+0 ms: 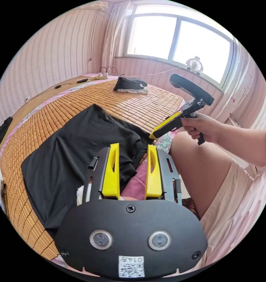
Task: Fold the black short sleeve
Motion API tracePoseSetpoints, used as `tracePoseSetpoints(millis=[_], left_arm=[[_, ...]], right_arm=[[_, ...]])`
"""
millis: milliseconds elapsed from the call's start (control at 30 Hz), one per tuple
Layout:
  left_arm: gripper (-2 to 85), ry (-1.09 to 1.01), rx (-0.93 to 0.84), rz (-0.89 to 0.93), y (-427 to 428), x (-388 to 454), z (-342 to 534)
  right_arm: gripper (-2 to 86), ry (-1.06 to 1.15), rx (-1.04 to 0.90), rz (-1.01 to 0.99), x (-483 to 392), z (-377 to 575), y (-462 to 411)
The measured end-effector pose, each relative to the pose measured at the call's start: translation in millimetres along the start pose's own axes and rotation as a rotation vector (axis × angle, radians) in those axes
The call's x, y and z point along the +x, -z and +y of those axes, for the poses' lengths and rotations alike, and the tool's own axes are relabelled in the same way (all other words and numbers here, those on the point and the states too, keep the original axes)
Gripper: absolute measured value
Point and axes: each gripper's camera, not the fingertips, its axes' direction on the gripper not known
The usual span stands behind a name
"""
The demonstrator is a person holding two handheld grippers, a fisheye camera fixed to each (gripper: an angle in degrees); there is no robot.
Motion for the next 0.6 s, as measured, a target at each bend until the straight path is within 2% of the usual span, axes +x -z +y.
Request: tracePoseSetpoints(millis=[133, 200, 333, 433, 600], left_arm=[[17.3, -0.049, -0.037, 0.002, -38.2, 18.3, -22.8], [16.7, -0.041, -0.077, -0.004, -54.4, 21.8, -32.8], [2.9, 0.028, -0.189, -0.015, -68.8, 21.8, -47.7], [1.0, -0.014, -0.153, 0.004, -44.1, 31.9, -38.7], [0.0, -0.080, -0.179, 0.002, -13.4, 54.4, -4.3]], right_arm=[[1.0, 0.017, 0.054, -0.075, 10.9, 5.1, 40.0], [0.7, 0.034, 0.104, -0.176, 18.4, 11.1, 71.9], [0.7, 0.107, 0.180, -0.397, 26.8, 20.6, 120.5], [1.0, 0.118, 0.234, -0.369, 39.6, 30.1, 148.9], [8.4, -0.087, 0.283, -0.264, 106.1, 24.2, 145.9]])
